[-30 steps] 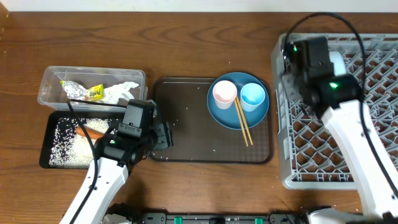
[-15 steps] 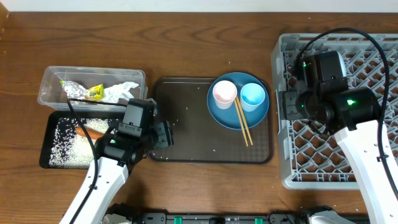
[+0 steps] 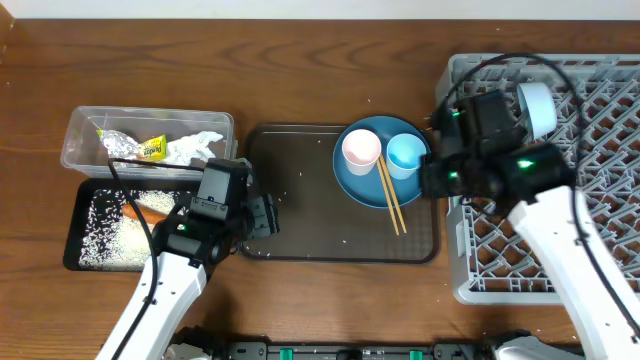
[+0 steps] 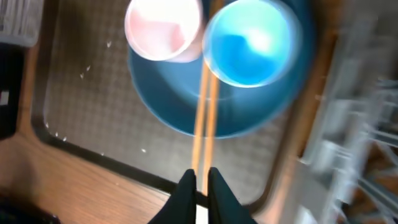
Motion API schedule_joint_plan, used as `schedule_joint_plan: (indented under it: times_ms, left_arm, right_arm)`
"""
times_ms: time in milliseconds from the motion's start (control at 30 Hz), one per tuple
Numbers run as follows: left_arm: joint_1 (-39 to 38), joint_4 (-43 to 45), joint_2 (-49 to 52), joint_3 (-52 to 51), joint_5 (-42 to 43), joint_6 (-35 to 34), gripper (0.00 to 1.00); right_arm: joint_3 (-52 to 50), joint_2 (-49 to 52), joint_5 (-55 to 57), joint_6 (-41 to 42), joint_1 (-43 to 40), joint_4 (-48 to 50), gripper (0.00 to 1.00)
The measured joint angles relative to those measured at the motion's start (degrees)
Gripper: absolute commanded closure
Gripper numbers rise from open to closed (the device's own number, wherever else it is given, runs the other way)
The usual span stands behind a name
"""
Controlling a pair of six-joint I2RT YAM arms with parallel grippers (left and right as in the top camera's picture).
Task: Sort waste into correct bins and load items into the dishwasher rack
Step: 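Move the right gripper left to the chopsticks on the blue plate, then close the right gripper on a chopstick and lift it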
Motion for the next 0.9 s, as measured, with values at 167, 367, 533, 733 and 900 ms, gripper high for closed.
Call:
schedule_joint_plan:
  times_ms: [167, 367, 533, 733, 900]
  left_arm:
    - [0.0, -0.1, 0.0, 0.0, -0.9, 0.0, 0.33]
    - [0.0, -0.6, 0.0, 0.0, -3.7, 0.1, 0.07]
    - [0.0, -0.7, 0.0, 0.0, -4.7, 0.0, 0.03]
    - [0.0, -0.7, 0.0, 0.0, -5.1, 0.0, 0.02]
    - [0.0, -0.7, 0.0, 0.0, -5.2, 0.0, 0.01]
  right_arm:
    - [-4.2, 2.8, 0.2, 0.4, 5.7, 6.3, 0.93]
    - [-5.1, 7.3, 5.2, 3.1, 9.0, 8.7, 0.85]
    - [-5.2, 12.2, 8.1, 4.1, 10.4, 12.0, 0.81]
    - [-5.2, 16.7, 9.8, 4.2, 11.2, 13.8, 0.81]
    - [-5.2, 19.3, 12.4, 4.2, 11.2, 13.8, 0.80]
